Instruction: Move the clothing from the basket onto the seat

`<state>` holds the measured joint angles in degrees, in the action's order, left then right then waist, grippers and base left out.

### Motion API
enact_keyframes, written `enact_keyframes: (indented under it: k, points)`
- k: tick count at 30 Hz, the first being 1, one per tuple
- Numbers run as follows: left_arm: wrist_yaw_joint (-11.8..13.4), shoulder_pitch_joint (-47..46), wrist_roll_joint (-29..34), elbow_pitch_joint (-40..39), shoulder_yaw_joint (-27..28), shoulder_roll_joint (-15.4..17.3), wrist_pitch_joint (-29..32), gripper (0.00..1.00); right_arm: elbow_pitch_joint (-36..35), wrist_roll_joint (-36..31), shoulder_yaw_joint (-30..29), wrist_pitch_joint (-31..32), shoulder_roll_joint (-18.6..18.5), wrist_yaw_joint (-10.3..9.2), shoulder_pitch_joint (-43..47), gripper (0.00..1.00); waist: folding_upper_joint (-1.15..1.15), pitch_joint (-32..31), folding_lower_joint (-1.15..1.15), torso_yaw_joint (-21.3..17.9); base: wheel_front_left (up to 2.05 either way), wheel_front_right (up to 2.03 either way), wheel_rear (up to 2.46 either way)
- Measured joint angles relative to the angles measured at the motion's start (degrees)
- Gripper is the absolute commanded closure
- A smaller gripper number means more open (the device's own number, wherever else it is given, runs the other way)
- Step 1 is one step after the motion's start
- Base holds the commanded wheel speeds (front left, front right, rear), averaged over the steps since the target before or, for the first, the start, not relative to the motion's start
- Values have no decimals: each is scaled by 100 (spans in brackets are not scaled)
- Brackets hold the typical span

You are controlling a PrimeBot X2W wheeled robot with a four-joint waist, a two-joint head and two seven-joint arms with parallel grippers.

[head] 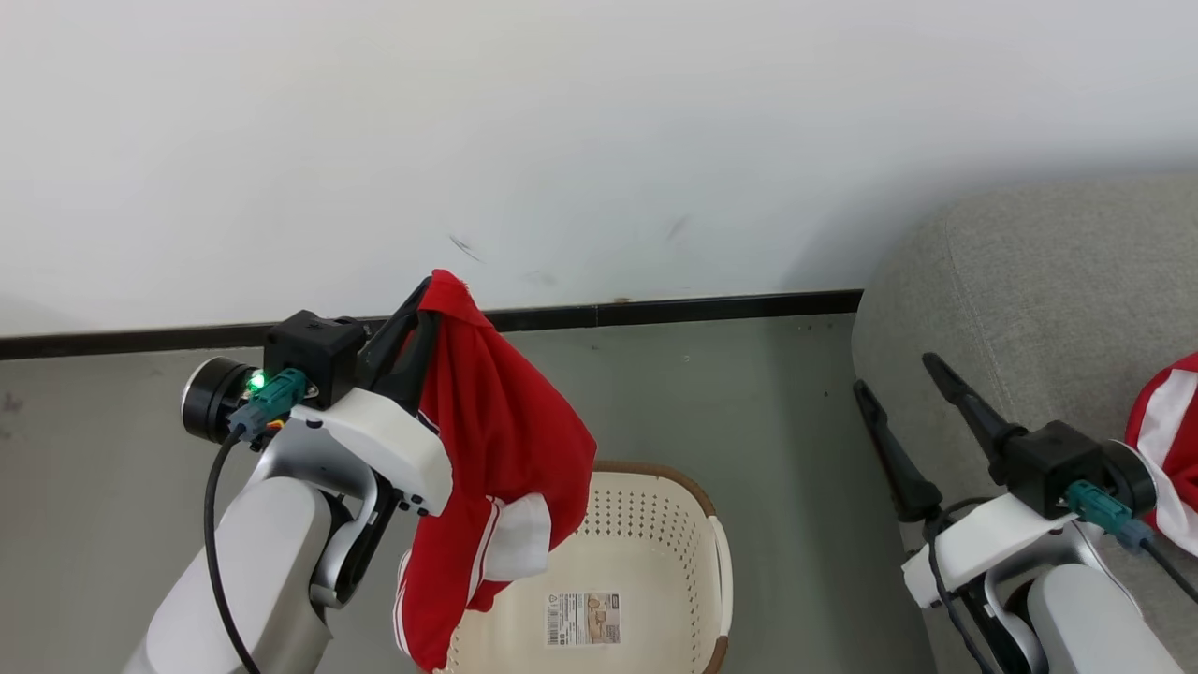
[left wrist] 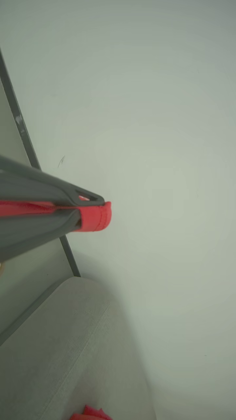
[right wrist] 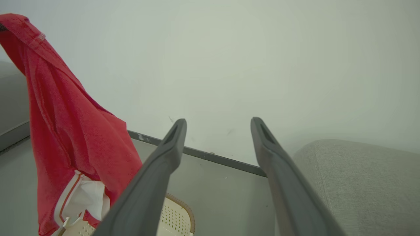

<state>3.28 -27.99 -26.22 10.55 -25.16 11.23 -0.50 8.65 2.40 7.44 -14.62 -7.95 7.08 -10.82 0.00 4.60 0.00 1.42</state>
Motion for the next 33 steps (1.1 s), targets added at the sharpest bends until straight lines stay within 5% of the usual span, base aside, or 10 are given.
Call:
enact_keyframes:
  k: [22, 33]
  points:
    - [-305, -533, -62, -615, -660, -491, 757, 100, 768, 541, 2108, 0, -646, 0, -543, 0, 0, -570, 0, 137, 0, 0, 0]
    - [-346, -813, -80, -995, -799, -591, 1004, 100, 1034, 1069, 2343, 0, -812, 0, -979, 0, 0, -606, 0, 252, 0, 0, 0]
